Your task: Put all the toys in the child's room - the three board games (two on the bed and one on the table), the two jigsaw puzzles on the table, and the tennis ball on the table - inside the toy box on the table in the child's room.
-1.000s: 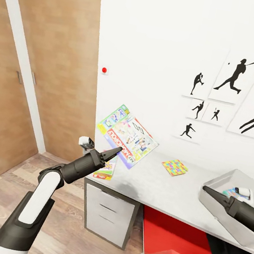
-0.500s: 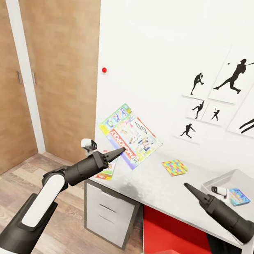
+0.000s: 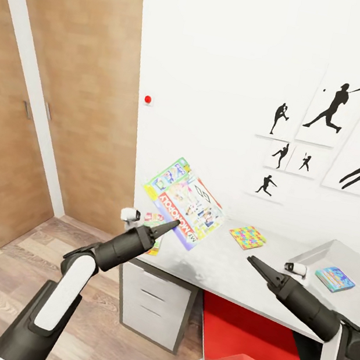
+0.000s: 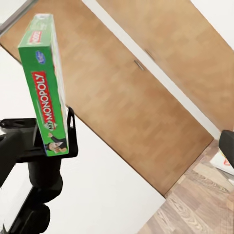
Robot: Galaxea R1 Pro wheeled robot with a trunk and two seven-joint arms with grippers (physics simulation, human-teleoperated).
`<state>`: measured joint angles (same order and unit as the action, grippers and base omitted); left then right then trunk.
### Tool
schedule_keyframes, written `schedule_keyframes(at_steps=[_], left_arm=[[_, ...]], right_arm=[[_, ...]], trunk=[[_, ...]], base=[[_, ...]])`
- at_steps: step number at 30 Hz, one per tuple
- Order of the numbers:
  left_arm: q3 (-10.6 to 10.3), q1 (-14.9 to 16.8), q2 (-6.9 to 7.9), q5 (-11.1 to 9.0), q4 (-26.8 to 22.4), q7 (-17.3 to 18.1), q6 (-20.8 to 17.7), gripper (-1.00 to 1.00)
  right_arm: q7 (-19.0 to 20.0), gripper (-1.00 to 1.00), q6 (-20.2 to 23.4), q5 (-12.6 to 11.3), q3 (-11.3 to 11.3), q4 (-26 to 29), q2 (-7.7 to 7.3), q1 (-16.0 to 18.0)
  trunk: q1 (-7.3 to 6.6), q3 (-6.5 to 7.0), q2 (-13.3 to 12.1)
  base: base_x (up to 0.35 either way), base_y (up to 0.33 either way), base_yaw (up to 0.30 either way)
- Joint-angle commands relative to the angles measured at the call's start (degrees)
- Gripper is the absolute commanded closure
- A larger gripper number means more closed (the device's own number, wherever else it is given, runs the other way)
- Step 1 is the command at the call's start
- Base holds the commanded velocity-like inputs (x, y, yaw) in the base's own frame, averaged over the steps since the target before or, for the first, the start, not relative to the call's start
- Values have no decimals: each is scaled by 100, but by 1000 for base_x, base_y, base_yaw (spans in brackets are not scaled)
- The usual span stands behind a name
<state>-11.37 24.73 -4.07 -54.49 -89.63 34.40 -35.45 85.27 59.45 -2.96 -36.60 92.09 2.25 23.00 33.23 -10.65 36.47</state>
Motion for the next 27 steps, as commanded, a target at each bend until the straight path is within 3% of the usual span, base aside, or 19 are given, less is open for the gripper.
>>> schedule_keyframes(at_steps=[1,6,9,17,27], left_arm=[[-4,0,-1,-25,52,57,-13,100],[-18,-7,0,63,506,621,125,100],[-20,-5,0,89,935,916,253,100],[-23,10,-18,104,1243,1072,354,100],[-28,16,-51,104,1312,1097,397,100]], right_arm=[[17,-100,55,2,-8,2,26,8],[20,-100,55,-2,-12,2,154,10],[-19,-100,55,12,-13,2,400,11],[-280,-100,-210,-3,-14,2,606,12],[-371,-100,-309,-10,-14,2,654,12]], trunk=[[2,-9,8],[2,-9,8],[2,-9,8],[2,-9,8],[2,-9,8]], base=[[0,0,0],[0,0,0],[0,0,0],[0,0,0],[0,0,0]])
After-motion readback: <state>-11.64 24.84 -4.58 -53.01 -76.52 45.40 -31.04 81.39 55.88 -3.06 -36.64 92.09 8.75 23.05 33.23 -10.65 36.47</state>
